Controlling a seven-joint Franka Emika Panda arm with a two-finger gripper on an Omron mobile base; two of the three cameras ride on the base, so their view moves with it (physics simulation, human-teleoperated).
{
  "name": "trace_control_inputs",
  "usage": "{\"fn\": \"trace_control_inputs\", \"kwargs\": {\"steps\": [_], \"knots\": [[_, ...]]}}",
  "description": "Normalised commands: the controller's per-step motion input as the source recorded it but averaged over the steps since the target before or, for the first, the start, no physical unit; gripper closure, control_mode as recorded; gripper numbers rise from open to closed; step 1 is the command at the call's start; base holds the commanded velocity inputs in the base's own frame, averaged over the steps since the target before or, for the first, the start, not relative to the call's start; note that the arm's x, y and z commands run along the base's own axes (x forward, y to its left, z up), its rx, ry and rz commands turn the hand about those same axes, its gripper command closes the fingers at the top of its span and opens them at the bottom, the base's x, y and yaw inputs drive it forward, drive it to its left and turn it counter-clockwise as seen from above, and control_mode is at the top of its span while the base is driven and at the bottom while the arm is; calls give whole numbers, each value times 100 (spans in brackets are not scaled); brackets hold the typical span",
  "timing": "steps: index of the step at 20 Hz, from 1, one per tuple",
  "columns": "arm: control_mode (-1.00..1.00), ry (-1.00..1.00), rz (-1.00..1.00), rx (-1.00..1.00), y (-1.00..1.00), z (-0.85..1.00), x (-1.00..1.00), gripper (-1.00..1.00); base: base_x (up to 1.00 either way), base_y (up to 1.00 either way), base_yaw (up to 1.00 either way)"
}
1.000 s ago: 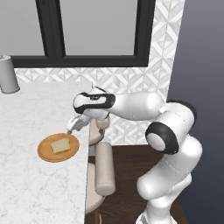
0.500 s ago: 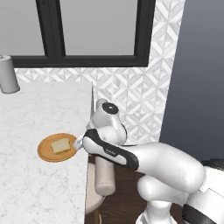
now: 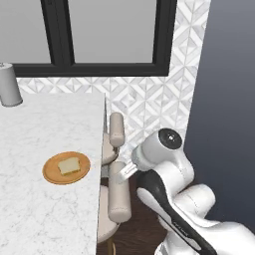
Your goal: Start the toaster. Once the lever pops up, take the bread to the plate on the dining counter.
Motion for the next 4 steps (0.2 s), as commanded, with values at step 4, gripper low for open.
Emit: {"fn": "trace_control_inputs", "kwargs": {"steps": [4], "knots": [[-100, -11, -2, 0, -97, 0, -100, -100, 0, 0, 0]]}}
